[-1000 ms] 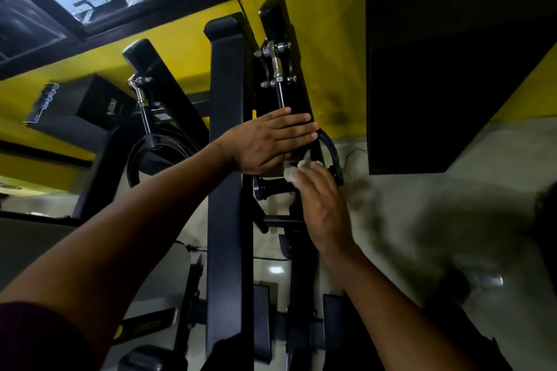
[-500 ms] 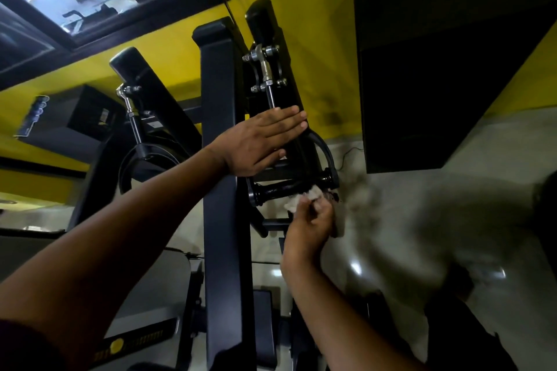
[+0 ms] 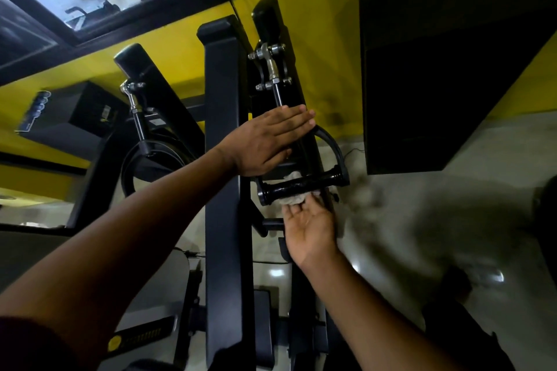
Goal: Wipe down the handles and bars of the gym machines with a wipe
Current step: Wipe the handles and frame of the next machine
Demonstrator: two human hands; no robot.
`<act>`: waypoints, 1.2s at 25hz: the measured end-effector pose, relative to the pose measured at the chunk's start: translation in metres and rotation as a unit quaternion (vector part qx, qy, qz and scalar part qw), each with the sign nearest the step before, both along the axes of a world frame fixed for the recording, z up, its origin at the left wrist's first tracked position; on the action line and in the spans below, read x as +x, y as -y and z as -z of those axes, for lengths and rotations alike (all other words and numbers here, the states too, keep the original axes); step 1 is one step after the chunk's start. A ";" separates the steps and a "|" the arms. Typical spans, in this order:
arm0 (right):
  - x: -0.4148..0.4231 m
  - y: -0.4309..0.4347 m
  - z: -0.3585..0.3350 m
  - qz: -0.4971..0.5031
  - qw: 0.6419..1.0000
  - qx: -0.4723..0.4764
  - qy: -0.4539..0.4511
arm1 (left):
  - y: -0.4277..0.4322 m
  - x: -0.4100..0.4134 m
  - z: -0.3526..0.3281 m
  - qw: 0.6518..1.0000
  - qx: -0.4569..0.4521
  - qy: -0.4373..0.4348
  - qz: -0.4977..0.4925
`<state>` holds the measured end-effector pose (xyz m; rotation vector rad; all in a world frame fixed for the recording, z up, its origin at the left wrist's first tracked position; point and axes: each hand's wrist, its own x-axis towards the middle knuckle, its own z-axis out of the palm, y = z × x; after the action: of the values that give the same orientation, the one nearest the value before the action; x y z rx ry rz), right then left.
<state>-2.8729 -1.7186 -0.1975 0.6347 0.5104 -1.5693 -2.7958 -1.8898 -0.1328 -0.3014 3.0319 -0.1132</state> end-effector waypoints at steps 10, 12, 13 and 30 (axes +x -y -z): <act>0.032 -0.010 0.002 0.006 0.952 0.117 -0.282 | -0.004 -0.002 -0.002 1.000 -0.005 0.013 -0.007; 0.027 -0.016 0.014 0.028 0.792 0.094 -0.602 | -0.003 -0.001 0.000 1.000 -0.004 0.010 -0.008; 0.023 -0.017 0.020 0.021 0.672 0.062 -0.737 | -0.004 -0.001 0.000 1.000 -0.005 0.010 -0.008; -0.042 0.004 -0.001 -0.230 0.141 0.018 -0.963 | -0.007 -0.002 0.000 1.000 -0.015 -0.003 -0.014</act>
<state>-2.9147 -1.7223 -0.1962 -2.0438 2.2177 -0.6617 -2.7977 -1.8831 -0.1330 -0.3474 3.0335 -0.1554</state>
